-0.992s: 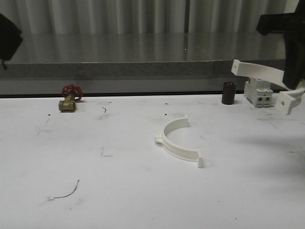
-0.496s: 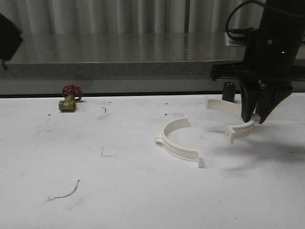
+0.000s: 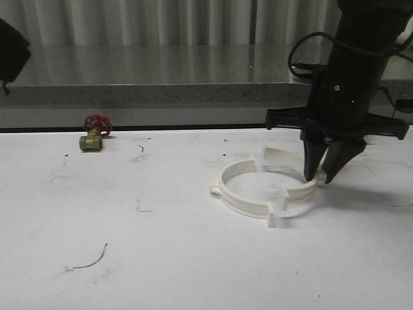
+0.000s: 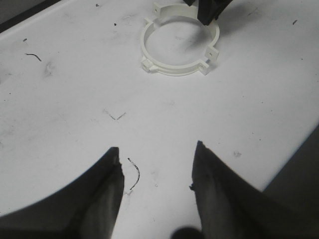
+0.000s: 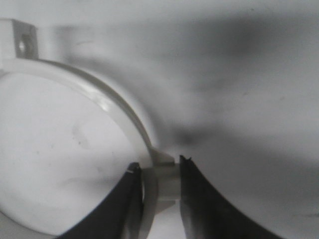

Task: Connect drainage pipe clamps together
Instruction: 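Press the held half onto the placed half to close the ring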

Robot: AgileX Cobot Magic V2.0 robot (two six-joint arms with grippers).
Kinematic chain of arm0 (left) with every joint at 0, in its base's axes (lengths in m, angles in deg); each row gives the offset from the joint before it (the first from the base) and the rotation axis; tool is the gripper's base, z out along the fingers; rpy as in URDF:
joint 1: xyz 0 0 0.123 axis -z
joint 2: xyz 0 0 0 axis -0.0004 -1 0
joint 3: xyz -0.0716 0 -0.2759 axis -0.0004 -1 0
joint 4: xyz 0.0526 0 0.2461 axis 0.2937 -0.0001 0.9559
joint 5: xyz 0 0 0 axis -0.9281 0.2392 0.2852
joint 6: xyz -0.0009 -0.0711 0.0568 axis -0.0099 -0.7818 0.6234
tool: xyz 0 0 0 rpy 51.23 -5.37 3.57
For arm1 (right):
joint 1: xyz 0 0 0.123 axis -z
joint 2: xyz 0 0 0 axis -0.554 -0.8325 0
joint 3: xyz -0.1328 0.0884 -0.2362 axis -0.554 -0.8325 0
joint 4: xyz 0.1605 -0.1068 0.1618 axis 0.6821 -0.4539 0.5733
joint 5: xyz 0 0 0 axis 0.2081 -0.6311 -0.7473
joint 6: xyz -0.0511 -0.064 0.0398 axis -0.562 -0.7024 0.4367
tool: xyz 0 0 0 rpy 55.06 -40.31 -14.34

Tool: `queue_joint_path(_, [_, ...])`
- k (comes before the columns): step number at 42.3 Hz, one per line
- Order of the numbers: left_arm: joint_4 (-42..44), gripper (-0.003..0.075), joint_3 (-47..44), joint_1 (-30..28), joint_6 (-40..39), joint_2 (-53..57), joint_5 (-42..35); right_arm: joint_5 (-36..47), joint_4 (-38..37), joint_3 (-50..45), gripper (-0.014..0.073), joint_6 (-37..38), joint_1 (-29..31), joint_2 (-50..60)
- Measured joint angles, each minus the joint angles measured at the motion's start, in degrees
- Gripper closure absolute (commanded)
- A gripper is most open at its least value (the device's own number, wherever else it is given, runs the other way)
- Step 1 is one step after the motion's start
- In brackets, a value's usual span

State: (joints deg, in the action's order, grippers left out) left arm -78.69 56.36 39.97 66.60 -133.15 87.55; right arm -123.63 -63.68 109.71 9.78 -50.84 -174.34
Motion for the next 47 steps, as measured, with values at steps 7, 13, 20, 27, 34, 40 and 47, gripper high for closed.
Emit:
queue_joint_path(7, [0.0, 0.0409, 0.0, 0.0, 0.0, 0.0, 0.0, 0.7, 0.2, 0.0, 0.0426, 0.0, -0.6, -1.4])
queue_joint_path(13, [0.0, 0.0409, 0.0, 0.0, 0.0, 0.0, 0.0, 1.2, 0.3, 0.0, 0.0426, 0.0, -0.6, -1.5])
queue_joint_path(20, [0.0, 0.0409, 0.0, 0.0, 0.0, 0.0, 0.0, 1.9, 0.4, 0.0, 0.0426, 0.0, -0.6, -1.9])
queue_joint_path(27, [0.0, 0.0409, 0.0, 0.0, 0.0, 0.0, 0.0, 2.1, 0.4, 0.1, 0.0426, 0.0, -0.6, -2.1])
queue_joint_path(34, [0.0, 0.0409, 0.0, 0.0, 0.0, 0.0, 0.0, 2.2, 0.4, 0.1, 0.0426, 0.0, -0.6, -2.1])
queue_joint_path(40, [0.0, 0.0409, 0.0, 0.0, 0.0, 0.0, 0.0, 2.2, 0.4, 0.1, 0.0426, 0.0, -0.6, -2.1])
queue_joint_path(47, [0.0, 0.0409, 0.0, 0.0, 0.0, 0.0, 0.0, 2.2, 0.4, 0.1, 0.0414, 0.0, -0.6, -2.1])
